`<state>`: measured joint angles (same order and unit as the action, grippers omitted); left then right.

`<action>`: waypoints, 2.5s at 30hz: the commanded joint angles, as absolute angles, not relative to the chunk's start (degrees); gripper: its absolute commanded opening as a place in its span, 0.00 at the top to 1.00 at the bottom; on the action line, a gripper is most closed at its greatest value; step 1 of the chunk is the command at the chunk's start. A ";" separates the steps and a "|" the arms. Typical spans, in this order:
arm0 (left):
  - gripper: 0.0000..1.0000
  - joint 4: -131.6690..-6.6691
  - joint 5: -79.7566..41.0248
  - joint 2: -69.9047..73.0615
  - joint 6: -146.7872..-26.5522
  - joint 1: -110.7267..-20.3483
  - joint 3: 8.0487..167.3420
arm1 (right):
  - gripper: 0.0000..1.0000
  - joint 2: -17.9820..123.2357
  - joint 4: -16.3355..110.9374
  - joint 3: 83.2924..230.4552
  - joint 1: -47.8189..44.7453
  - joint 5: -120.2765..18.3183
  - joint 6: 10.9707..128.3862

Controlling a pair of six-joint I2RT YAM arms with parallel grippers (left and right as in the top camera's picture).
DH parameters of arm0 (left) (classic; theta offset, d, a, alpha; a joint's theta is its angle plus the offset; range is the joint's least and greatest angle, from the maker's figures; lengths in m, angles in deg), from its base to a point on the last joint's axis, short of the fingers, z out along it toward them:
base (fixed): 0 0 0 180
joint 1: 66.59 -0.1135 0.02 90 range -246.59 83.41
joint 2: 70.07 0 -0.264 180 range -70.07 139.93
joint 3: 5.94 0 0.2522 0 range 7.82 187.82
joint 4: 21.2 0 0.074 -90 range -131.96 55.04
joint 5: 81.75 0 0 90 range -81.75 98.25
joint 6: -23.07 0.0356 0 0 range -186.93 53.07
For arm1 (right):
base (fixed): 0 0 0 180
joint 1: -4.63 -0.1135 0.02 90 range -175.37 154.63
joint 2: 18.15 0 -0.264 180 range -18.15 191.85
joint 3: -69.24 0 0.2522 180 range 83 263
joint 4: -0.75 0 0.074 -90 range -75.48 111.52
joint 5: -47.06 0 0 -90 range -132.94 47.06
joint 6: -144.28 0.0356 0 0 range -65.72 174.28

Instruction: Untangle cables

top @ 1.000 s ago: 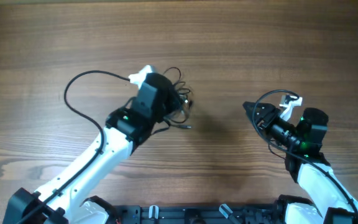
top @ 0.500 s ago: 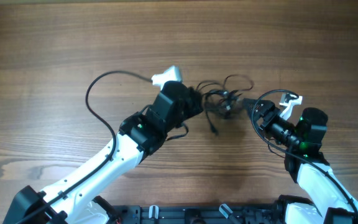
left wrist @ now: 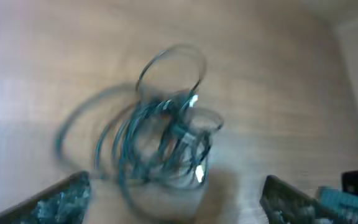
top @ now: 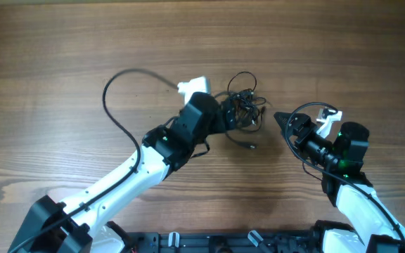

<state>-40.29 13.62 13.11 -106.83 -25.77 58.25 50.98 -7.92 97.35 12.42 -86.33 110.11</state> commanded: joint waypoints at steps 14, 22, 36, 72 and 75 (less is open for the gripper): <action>0.49 -18.78 21.40 37.33 -86.81 -27.01 58.52 | 0.04 53.10 -7.90 97.61 12.18 -83.32 110.03; 0.54 -14.41 20.13 39.62 -86.83 -28.30 58.52 | 0.03 53.75 -7.83 97.61 12.18 -83.23 110.00; 0.81 -18.89 8.48 42.81 -86.64 -31.04 58.52 | 0.01 53.75 -7.90 97.61 12.18 -82.75 110.03; 0.00 -46.08 -2.19 5.52 -89.30 -26.56 58.52 | 0.00 53.75 -5.63 97.78 -1.57 -67.69 115.21; 0.00 -46.32 -2.19 9.72 -96.21 -26.56 58.52 | 0.00 53.53 -5.91 97.78 -0.59 -68.10 115.75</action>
<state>-46.10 -2.32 5.87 -89.78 -26.56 58.41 53.29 -5.39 97.43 -1.37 -71.51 113.44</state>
